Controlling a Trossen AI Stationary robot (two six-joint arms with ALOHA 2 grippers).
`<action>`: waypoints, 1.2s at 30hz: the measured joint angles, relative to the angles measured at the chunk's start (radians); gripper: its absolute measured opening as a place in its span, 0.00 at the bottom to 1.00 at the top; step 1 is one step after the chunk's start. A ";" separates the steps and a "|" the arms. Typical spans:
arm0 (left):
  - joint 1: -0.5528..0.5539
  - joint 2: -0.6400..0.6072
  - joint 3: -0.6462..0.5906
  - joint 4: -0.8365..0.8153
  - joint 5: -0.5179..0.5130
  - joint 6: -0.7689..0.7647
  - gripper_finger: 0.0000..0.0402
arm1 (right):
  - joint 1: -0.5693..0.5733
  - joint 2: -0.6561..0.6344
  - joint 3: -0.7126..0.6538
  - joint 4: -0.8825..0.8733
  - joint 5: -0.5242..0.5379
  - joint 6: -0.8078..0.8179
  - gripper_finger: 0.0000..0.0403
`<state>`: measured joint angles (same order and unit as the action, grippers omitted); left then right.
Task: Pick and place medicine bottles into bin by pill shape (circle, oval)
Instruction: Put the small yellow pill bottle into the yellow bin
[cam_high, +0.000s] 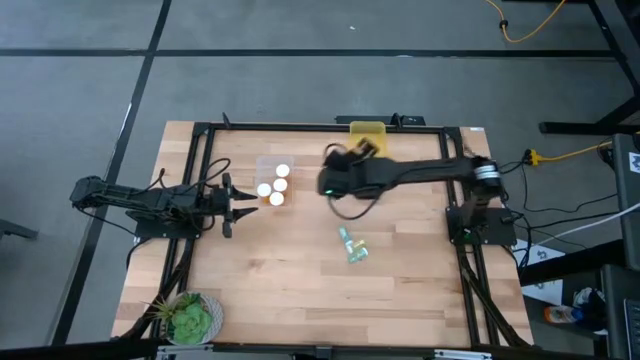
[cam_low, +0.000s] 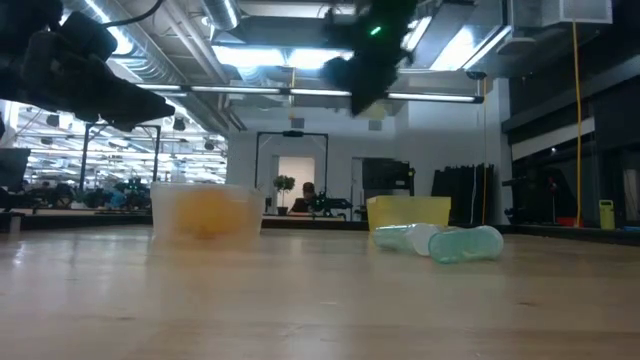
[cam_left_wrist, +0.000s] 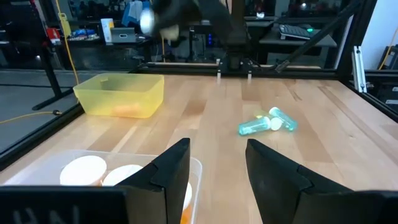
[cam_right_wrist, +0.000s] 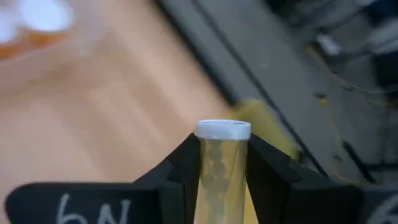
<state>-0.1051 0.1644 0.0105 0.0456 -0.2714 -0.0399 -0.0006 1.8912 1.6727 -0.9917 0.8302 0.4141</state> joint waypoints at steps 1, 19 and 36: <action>0.000 0.001 0.000 0.000 0.000 0.000 0.37 | 0.000 -0.041 -0.020 -0.038 0.040 0.036 0.27; 0.000 0.001 0.000 0.000 0.000 -0.011 0.37 | 0.022 -0.542 -1.182 1.286 0.302 0.148 0.28; 0.000 0.001 0.000 0.000 0.000 -0.011 0.37 | -0.222 -0.183 -1.240 2.210 0.014 -0.372 0.28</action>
<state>-0.1051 0.1654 0.0105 0.0456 -0.2715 -0.0505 -0.2224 1.7081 0.4323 1.2179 0.8441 0.0419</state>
